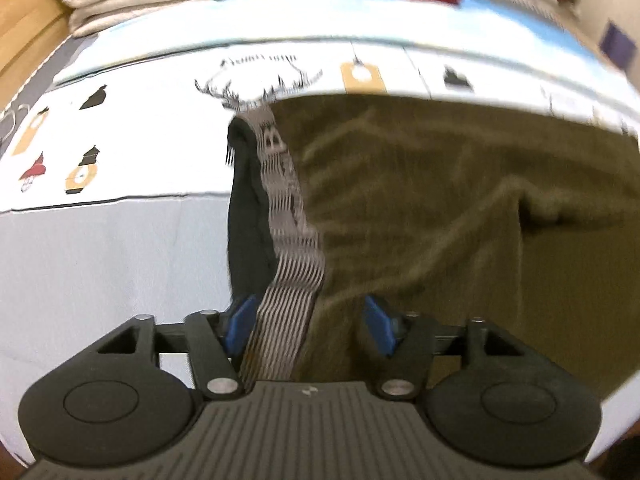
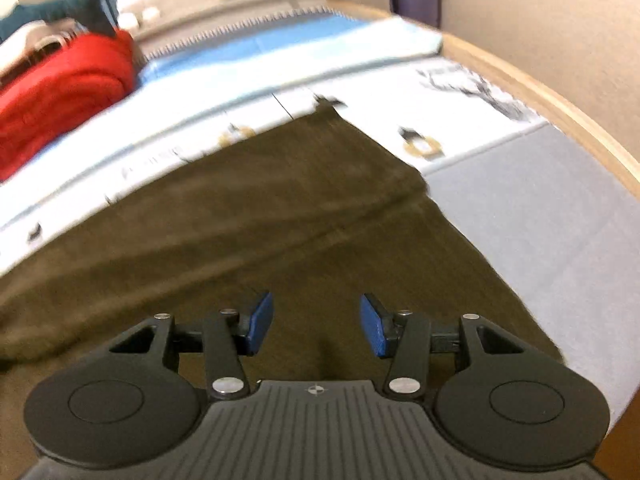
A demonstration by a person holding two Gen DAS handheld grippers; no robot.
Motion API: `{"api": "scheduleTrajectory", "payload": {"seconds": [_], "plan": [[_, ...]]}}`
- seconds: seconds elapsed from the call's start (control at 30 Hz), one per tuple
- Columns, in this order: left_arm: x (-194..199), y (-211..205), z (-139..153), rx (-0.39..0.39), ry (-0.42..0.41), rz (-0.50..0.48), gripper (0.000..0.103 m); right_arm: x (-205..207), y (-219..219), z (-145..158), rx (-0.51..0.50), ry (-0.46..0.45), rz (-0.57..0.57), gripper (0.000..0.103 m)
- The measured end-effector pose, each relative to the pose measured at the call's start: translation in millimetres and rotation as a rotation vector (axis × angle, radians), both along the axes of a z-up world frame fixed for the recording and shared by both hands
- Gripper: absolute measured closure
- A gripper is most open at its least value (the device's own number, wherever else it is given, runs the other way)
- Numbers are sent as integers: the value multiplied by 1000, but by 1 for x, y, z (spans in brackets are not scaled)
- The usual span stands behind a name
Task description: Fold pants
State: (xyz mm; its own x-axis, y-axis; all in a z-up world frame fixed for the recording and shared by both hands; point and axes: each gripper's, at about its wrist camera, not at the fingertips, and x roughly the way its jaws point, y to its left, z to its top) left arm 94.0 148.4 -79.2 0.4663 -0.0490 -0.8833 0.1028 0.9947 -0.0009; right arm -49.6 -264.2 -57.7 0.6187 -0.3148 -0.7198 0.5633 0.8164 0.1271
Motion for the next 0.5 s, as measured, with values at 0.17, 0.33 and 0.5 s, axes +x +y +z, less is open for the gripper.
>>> {"api": "scheduleTrajectory", "payload": {"seconds": [0.17, 0.33, 0.5], "plan": [[26, -15, 6, -44, -23, 45, 96, 26, 23, 21, 98, -124, 38, 71], [51, -37, 10, -59, -61, 108, 96, 57, 51, 34, 124, -183, 130, 88], [81, -53, 7, -68, -93, 171, 96, 87, 75, 37, 193, -193, 173, 87]]}}
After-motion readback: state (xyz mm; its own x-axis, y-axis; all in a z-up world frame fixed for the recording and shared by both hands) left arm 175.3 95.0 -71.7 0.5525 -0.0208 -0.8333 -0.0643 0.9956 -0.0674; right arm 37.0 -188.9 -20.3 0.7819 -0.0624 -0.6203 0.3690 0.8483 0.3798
